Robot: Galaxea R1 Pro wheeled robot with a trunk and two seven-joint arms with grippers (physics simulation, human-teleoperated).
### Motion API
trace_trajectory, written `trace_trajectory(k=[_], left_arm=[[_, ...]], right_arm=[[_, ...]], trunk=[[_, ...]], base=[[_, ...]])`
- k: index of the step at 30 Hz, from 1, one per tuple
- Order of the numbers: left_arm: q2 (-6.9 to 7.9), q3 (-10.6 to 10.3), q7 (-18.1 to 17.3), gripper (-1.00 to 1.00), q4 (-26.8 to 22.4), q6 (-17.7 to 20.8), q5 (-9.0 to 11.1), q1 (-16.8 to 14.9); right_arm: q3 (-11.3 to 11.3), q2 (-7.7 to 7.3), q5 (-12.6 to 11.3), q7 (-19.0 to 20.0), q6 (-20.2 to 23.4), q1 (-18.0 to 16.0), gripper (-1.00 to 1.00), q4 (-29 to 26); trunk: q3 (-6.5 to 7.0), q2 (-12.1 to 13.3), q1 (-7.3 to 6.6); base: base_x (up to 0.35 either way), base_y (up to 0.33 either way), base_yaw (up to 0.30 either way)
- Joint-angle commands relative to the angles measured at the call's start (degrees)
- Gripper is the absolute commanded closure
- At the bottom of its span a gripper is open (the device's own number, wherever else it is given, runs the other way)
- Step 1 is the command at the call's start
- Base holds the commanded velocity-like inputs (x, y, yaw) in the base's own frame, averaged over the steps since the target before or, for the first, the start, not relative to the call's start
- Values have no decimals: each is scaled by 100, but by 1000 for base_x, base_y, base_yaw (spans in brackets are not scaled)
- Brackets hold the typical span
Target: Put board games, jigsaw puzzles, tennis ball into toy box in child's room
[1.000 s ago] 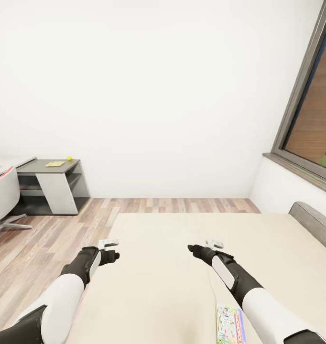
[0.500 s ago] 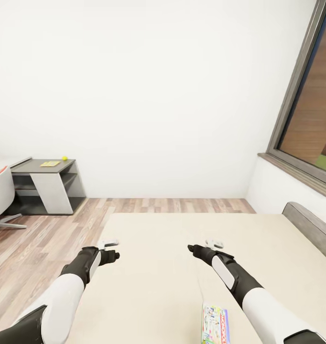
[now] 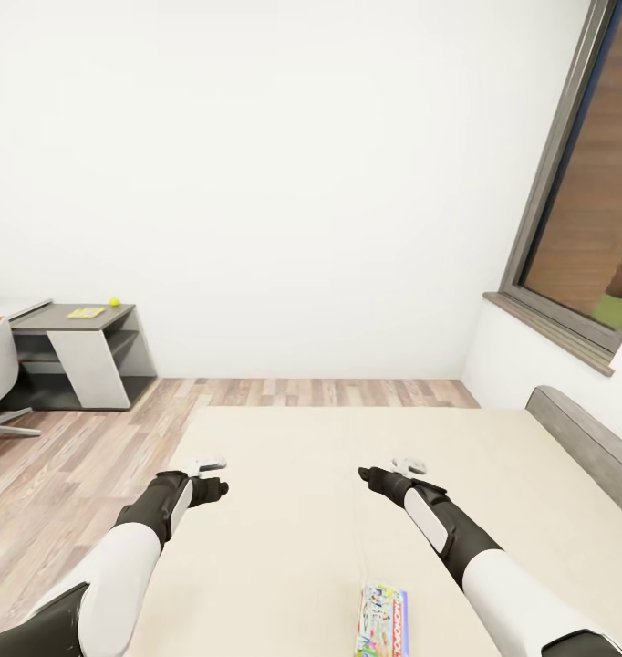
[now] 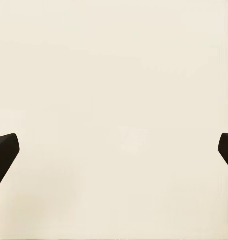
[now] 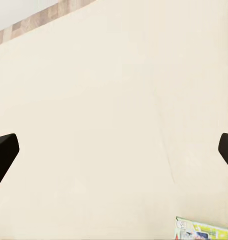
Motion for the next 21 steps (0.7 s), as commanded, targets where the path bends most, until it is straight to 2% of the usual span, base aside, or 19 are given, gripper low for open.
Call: trace_trajectory(k=[1,7,21], left_arm=[[-7,43,-46,-100,-17,28,-60,-5],[-7,43,-46,-100,-17,27,-60,-5],[-7,43,-46,-100,-17,27,-60,-5]], right_arm=[[27,-5,-32,-33,16,-5,-100,-10],[26,-10,-30,-33,13,-5,-100,-7],[16,-11,-40,-30,33,-5,-100,-9]], trunk=[[-14,-14,4],[-14,-14,4],[-14,-14,4]], base=[[0,-177,0],[0,-86,0],[0,-7,0]])
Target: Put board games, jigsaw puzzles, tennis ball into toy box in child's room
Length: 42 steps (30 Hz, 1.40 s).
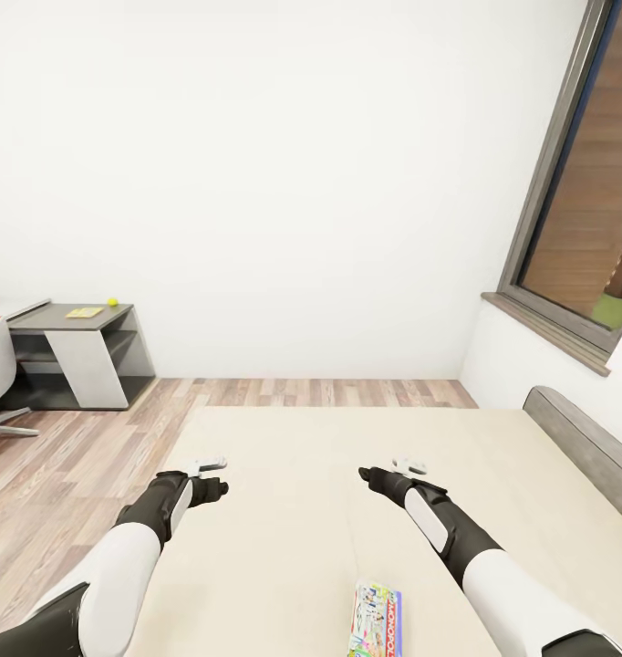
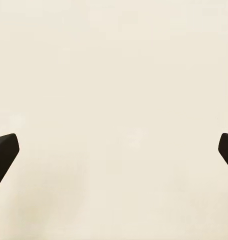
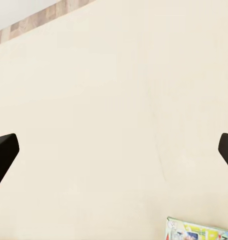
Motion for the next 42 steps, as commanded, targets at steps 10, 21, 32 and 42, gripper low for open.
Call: trace_trajectory(k=[10,21,32,42], left_arm=[[-7,43,-46,-100,-16,27,-60,-5],[-7,43,-53,-100,-16,27,-60,-5],[5,43,-62,-100,-16,31,-58,-5],[21,43,-380,-100,-81,103,-59,-5]], right_arm=[[5,0,-49,-50,53,-4,-100,-18],[-27,-4,-59,-38,64,-5,-100,-28],[-55,3,-130,-36,403,-5,-100,-17],[-66,-54,-137,-36,652,-12,-100,-12]], trunk=[[-14,-13,4],[-14,-13,4],[-21,-13,4],[-80,-13,4]], base=[[0,0,0],[0,0,0],[0,0,0],[0,0,0]])
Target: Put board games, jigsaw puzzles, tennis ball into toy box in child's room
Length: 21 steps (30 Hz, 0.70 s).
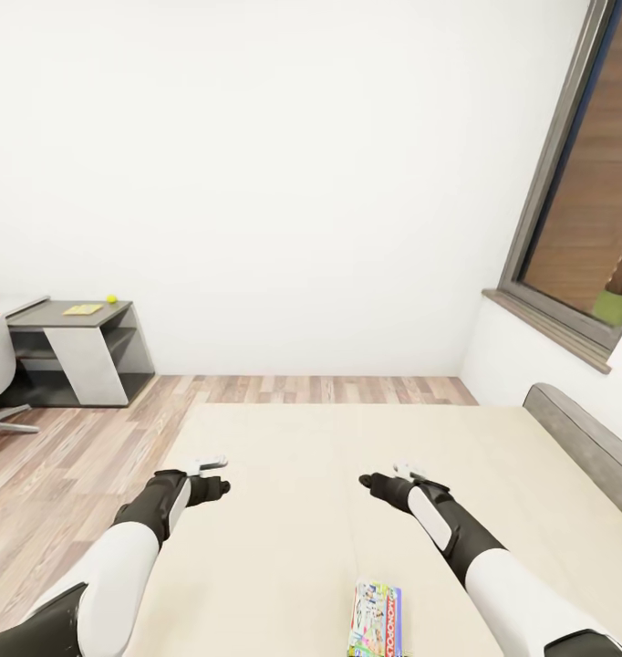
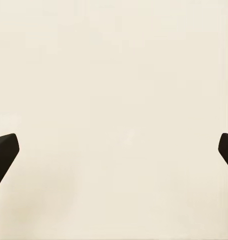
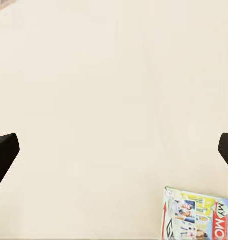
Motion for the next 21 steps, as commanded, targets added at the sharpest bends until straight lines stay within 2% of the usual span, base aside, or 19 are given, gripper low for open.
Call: trace_trajectory(k=[1,9,21], left_arm=[[-6,44,-92,-100,-49,45,-61,-5],[-22,44,-499,-100,-551,628,-54,-5],[-14,44,-590,-100,-651,765,-53,-5]], right_arm=[[40,-13,-44,-33,40,-5,-100,-10],[-86,-33,-41,-40,285,-6,-100,-7],[-194,-49,-29,-50,330,-6,-100,-12]], trunk=[[-22,-14,4],[-95,-14,4],[-186,-14,4]], base=[[0,0,0],[0,0,0],[0,0,0]])
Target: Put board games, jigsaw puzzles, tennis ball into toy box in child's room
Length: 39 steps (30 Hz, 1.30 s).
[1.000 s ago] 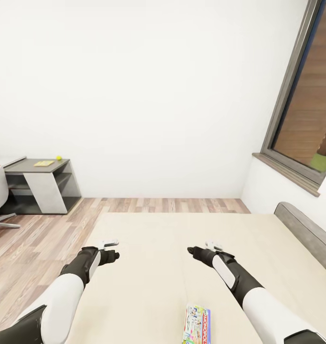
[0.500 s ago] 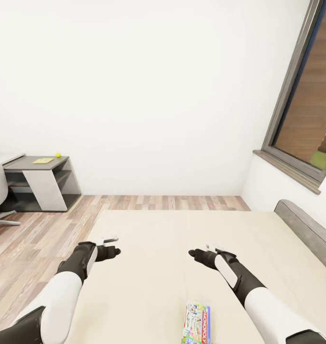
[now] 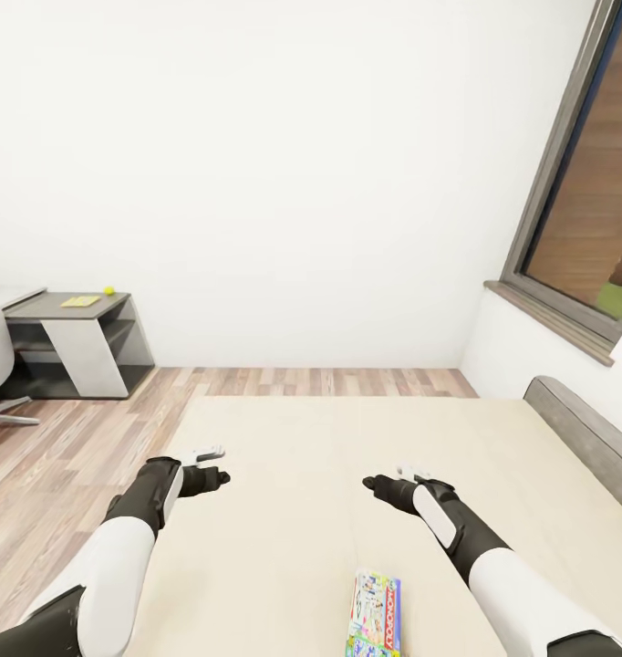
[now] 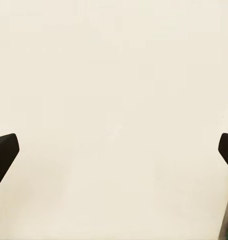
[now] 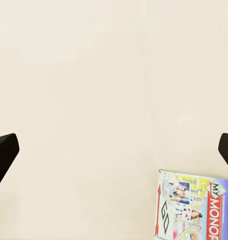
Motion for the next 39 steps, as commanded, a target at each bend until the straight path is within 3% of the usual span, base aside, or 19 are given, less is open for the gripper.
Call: trace_trajectory(k=[1,10,18,28,39], left_arm=[[-3,46,-54,-100,-14,30,-60,-7],[22,46,-186,-100,-27,68,-57,-11],[51,52,-503,-100,-129,622,-26,-105],[66,63,-743,-100,-311,943,-9,-137],[67,63,-763,-100,-335,1079,-8,-139]], right_arm=[[38,-14,-51,-35,17,-5,-100,-7],[37,-14,-53,-41,26,-5,-100,-22],[31,-16,-16,-75,422,-17,-100,-45],[35,-15,-37,-677,723,-22,-100,-57],[28,-6,-44,-774,915,-22,-100,-58]], trunk=[[-14,-13,4],[-16,-13,4],[-17,-13,4],[-17,-13,4],[-25,-13,4]], base=[[0,0,0],[0,0,0],[0,0,0],[0,0,0],[0,0,0]])
